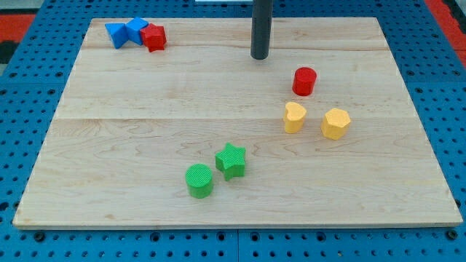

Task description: Place the red circle below the red star

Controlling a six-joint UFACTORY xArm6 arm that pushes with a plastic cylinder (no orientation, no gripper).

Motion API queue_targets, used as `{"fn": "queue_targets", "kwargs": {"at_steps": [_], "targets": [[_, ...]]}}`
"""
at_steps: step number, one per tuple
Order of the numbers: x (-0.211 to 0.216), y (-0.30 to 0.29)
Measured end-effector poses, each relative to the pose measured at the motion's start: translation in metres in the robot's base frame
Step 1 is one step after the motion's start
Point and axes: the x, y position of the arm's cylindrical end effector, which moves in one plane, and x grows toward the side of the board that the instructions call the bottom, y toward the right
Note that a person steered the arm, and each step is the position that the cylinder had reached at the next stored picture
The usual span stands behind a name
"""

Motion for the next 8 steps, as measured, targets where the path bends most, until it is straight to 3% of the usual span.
{"fn": "queue_targets", "kwargs": {"at_steps": [1, 2, 3, 5, 8], "targets": [[0.0, 0.024], [0.044, 0.077], [0.081, 0.076], [0.103, 0.141], [0.121, -0.075]]}}
